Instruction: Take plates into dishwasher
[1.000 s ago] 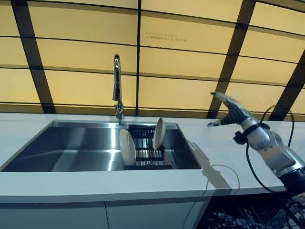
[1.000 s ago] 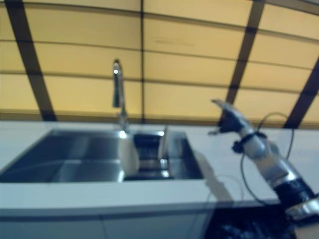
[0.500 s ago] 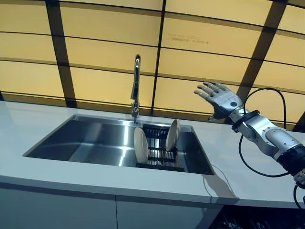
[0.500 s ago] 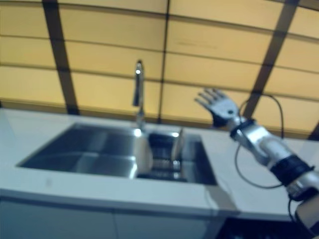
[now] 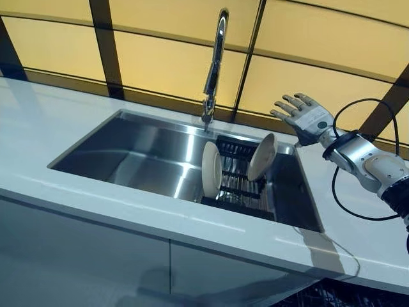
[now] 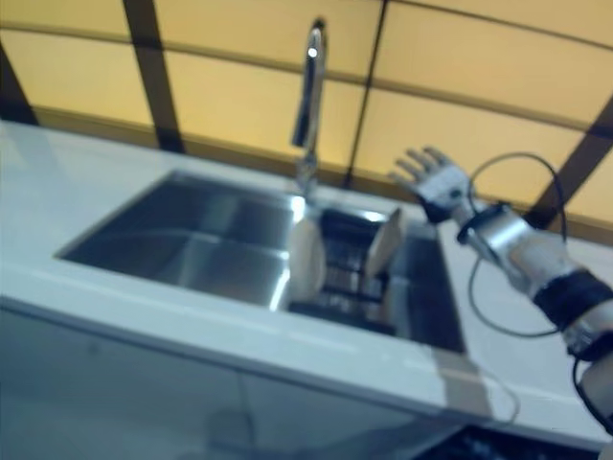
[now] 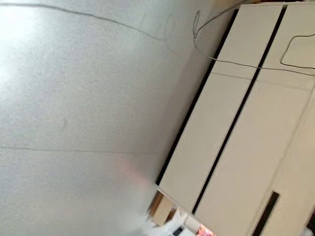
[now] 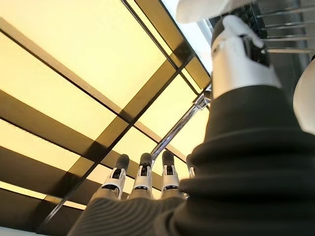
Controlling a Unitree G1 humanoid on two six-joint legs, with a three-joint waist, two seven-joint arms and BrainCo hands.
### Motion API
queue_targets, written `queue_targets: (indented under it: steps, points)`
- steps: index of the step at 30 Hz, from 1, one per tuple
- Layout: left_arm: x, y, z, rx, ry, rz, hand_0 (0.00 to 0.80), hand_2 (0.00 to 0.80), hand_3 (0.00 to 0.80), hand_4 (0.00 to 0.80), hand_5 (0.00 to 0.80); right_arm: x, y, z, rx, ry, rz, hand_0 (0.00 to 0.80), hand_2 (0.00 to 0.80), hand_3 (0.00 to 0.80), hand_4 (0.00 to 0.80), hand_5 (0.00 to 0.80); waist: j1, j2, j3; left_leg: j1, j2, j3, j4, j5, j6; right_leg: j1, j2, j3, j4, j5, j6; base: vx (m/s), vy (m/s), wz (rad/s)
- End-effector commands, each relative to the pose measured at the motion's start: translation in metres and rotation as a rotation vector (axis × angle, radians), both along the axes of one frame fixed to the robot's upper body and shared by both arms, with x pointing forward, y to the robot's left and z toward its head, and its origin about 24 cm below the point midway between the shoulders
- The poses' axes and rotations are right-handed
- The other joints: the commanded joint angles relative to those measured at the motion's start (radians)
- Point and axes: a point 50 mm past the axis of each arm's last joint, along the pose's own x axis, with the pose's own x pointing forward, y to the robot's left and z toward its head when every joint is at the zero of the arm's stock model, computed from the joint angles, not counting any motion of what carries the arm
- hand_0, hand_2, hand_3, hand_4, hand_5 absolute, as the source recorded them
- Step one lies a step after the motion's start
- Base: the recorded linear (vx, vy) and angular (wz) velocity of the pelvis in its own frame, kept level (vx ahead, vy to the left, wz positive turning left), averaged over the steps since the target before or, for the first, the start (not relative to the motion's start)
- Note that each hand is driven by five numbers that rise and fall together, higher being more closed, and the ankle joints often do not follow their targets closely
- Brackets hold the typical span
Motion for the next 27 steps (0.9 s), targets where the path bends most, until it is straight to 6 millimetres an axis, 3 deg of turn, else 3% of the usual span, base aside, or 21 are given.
queue_targets:
  steps: [1,9,27]
  points:
    - [0.017,0.004,0.005,0.000,-0.062,0.003,0.000,0.000,0.000,0.000,0.000,-0.008,-0.011,0.051,-0.035,-0.170,-0.099,0.000,0.000,0.000,0.000,0.000,0.010,-0.013,0.022,-0.025,-0.013,0.005,-0.007,-0.016,0.046,-0.001,-0.051,0.002,-0.002,0.002,0.102,-0.073,0.002,0.02]
    - [0.025,-0.001,0.006,-0.019,-0.084,-0.009,0.000,0.000,0.000,0.000,0.000,-0.008,-0.011,0.062,-0.018,-0.205,-0.120,0.000,0.000,0.000,0.000,0.000,0.010,0.001,0.052,-0.059,-0.013,-0.004,-0.007,-0.005,0.039,-0.027,-0.048,0.000,-0.002,-0.001,0.097,-0.044,-0.022,0.01]
    - [0.034,-0.006,0.006,-0.042,-0.114,-0.027,0.000,0.000,0.000,0.000,0.000,-0.005,-0.008,0.050,-0.071,-0.156,-0.112,0.000,0.000,0.000,0.000,0.000,-0.001,0.015,0.076,-0.065,-0.011,0.014,-0.007,-0.003,0.029,-0.038,-0.047,0.008,-0.002,-0.003,0.095,-0.005,-0.001,0.00]
